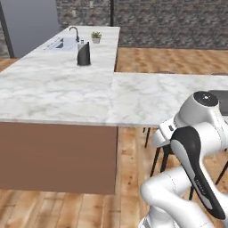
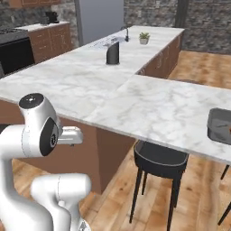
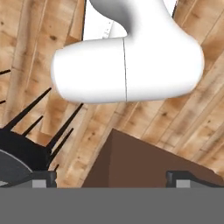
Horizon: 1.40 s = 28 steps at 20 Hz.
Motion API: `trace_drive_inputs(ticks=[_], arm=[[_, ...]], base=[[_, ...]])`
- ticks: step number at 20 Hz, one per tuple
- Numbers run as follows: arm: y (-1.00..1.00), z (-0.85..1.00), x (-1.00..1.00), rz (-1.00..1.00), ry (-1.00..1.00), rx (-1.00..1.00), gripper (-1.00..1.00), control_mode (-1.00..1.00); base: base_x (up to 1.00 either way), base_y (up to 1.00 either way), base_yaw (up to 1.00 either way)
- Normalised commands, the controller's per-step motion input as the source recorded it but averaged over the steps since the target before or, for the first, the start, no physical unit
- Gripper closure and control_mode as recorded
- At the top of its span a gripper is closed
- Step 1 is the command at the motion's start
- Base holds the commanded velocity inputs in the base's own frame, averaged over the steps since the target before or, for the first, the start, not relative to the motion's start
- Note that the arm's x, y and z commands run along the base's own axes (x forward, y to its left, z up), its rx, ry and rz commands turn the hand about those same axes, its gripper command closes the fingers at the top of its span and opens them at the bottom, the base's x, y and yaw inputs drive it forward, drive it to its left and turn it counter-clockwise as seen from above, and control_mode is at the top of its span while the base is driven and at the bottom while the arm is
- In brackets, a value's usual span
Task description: Place the cold items (corn and squash) from the fridge in one tupperware on the dining counter. Place the warm items (kebab skewer and hot dog) in the stove area in another tupperware.
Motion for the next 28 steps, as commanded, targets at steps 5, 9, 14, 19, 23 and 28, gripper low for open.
trace_drive_inputs(ticks=[5,9,14,19,23,28], arm=[[0.0,0.0,0.0,0.0,0.0,0.0,-1.0,1.0],[0.0,0.0,0.0,0.0,0.0,0.0,-1.0,1.0],[0.0,0.0,0.0,0.0,0.0,0.0,-1.0,1.0],[0.0,0.0,0.0,0.0,0.0,0.0,-1.0,1.0],[0.0,0.0,0.0,0.0,0.0,0.0,-1.0,1.0],[0.0,0.0,0.0,0.0,0.0,0.0,-1.0,1.0]], base=[[0.0,1.0,-0.21],[0.0,1.0,-0.24],[-0.11,1.0,-0.24],[-0.15,1.0,-0.25],[-0.21,1.0,-0.2],[-0.25,1.0,-0.11]])
